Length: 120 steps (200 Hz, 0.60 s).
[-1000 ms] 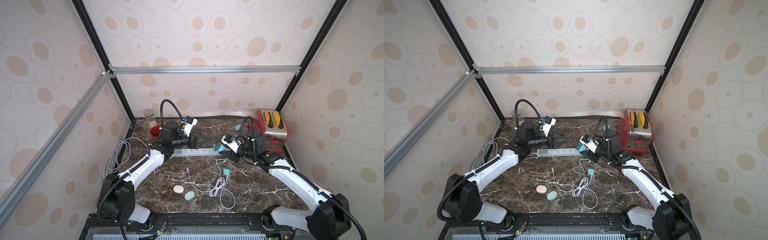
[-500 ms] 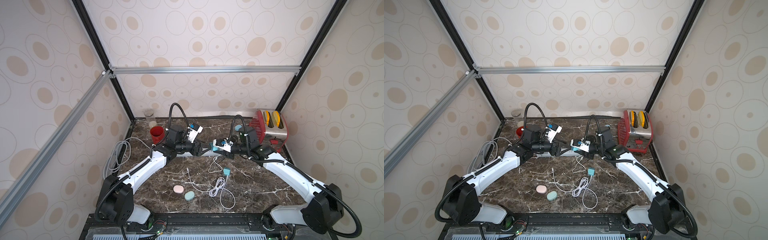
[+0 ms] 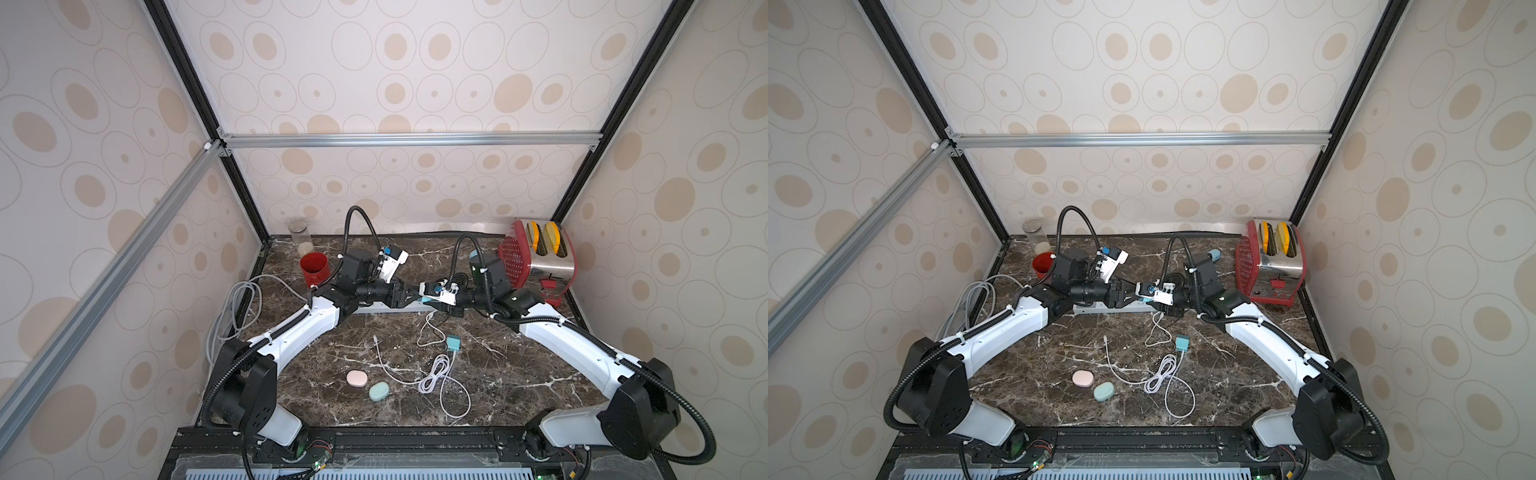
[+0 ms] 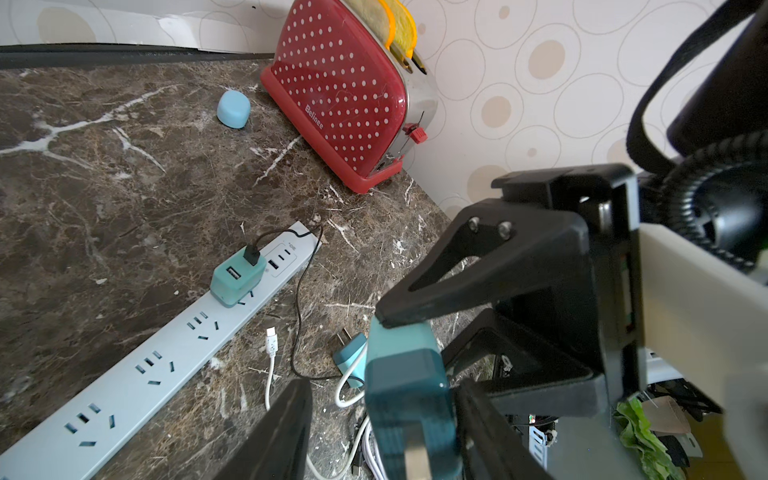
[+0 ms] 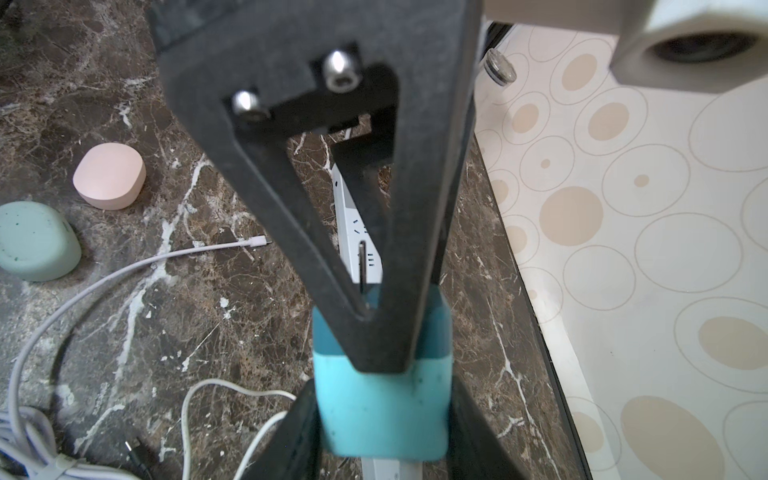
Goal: Charge the bluetooth headset
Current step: Pick up the plug from the center of the board.
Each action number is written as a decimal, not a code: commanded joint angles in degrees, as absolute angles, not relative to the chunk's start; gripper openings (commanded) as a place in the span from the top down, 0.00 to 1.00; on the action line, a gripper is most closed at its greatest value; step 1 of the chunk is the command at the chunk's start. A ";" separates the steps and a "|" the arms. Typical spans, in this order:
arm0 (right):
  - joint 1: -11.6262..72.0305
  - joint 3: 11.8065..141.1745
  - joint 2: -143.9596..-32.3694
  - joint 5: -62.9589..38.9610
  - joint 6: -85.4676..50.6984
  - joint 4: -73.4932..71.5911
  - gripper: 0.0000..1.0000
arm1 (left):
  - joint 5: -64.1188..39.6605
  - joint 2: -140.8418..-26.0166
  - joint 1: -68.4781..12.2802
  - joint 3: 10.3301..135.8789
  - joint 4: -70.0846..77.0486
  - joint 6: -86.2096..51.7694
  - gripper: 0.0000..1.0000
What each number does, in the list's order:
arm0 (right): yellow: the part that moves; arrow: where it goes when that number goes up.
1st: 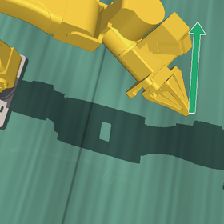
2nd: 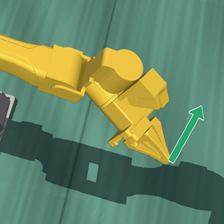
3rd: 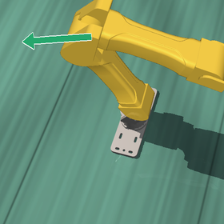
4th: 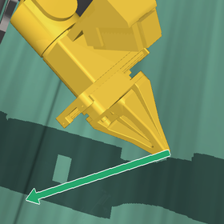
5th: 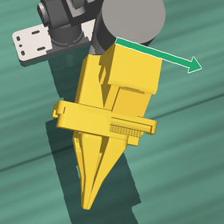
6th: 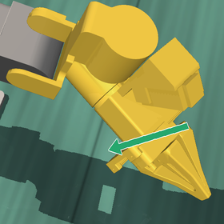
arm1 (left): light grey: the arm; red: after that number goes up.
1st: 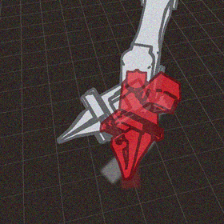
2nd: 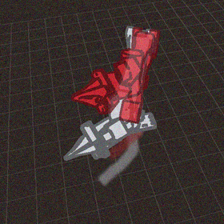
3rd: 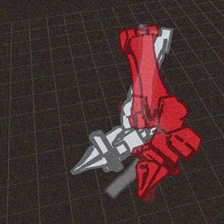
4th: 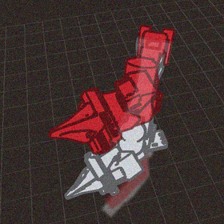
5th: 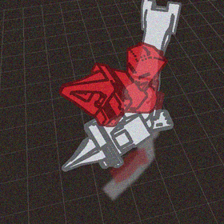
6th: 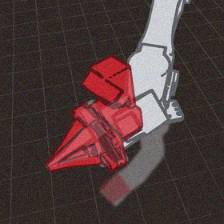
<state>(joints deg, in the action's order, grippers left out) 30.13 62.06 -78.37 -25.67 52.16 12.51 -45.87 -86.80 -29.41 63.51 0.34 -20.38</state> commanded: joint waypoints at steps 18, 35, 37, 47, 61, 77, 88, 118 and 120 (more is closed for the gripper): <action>31.63 63.56 -78.79 -24.49 54.49 10.85 0.76 | -46.62 -88.15 -29.94 66.99 1.25 -21.51 0.53; 32.05 63.49 -79.01 -23.94 54.25 10.39 0.76 | -46.77 -88.53 -30.10 67.39 1.23 -21.70 0.55; 32.12 63.47 -79.01 -23.85 54.23 10.33 0.76 | -46.76 -88.55 -30.20 67.41 1.23 -21.71 0.56; 32.18 63.50 -79.09 -23.65 53.73 9.88 0.76 | -46.91 -88.72 -30.32 67.55 1.23 -21.79 0.57; 32.28 63.61 -79.32 -23.28 53.46 9.37 0.76 | -47.02 -88.90 -30.32 67.54 1.23 -21.80 0.60; 32.31 63.63 -79.48 -22.53 53.23 8.77 0.76 | -47.02 -89.12 -30.32 67.50 1.17 -21.71 0.64; 32.34 63.63 -79.71 -22.17 53.27 8.62 0.76 | -46.94 -89.21 -30.32 67.41 1.21 -21.53 0.68; 32.18 62.77 -79.39 -20.18 50.73 5.78 0.57 | -44.26 -89.38 -30.32 67.52 1.95 -22.81 0.85; 32.17 62.65 -79.30 -19.85 50.45 5.51 0.55 | -44.05 -89.34 -30.32 67.61 2.09 -22.91 0.87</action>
<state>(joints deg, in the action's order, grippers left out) 31.94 62.04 -79.53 -20.69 53.30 9.85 -45.41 -88.95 -29.87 65.32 0.80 -23.64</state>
